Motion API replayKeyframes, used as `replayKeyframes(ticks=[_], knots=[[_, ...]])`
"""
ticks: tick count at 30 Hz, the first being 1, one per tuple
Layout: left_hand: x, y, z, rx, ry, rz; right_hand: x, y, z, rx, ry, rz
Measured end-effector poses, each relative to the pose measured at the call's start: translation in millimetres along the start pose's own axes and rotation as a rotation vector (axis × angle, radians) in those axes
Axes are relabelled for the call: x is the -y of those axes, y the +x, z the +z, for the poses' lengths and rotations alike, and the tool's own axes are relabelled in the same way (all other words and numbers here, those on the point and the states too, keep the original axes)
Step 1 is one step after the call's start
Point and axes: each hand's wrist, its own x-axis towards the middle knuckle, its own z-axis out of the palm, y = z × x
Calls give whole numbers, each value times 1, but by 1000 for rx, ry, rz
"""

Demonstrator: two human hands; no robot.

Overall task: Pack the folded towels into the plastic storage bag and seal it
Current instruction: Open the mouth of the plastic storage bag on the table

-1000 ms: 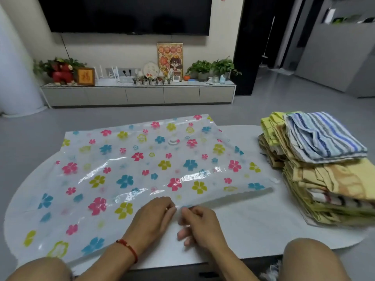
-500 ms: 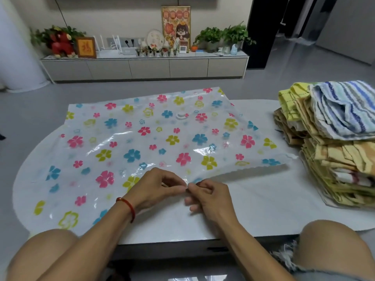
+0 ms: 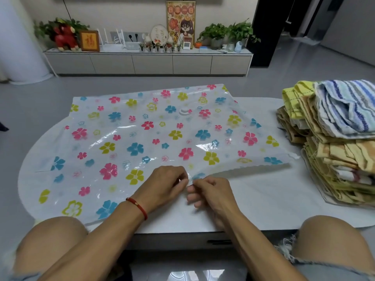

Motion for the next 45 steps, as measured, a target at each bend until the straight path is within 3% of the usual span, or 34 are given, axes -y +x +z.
replayKeyframes(ticks=[5, 19, 23, 26, 28, 30, 32, 35, 40, 42, 43, 45], knots=[[-4, 2, 1, -35, 90, 14, -1, 5, 2, -61, -118, 2], [-22, 5, 24, -109, 294, -156, 2, -4, 5, -165, -265, 43], [-15, 14, 0, -247, 223, -157, -4, -10, 9, -109, -265, 48], [-11, 5, -2, -98, 121, -97, -3, -10, 8, -100, -252, 33], [-11, 6, 5, 116, 69, -170, -2, -9, 6, -100, -234, 33], [-10, 10, 10, 207, 93, -232, -3, -9, 5, -82, -219, 38], [-9, 5, 13, 140, 100, -238, -2, -9, 3, -62, -222, 37], [-5, -4, 13, 66, 323, -32, 0, -13, 2, -73, -266, 41], [-9, 4, 4, -1, 403, -150, 13, -28, -3, -4, -492, 75], [-11, 3, 7, 5, 398, -159, 18, -35, -3, -37, -828, -67], [-12, 2, 8, 1, 382, -156, 19, -40, -2, -96, -1029, -226], [-12, 0, 10, -16, 364, -128, 23, -45, 4, -145, -1181, -595]])
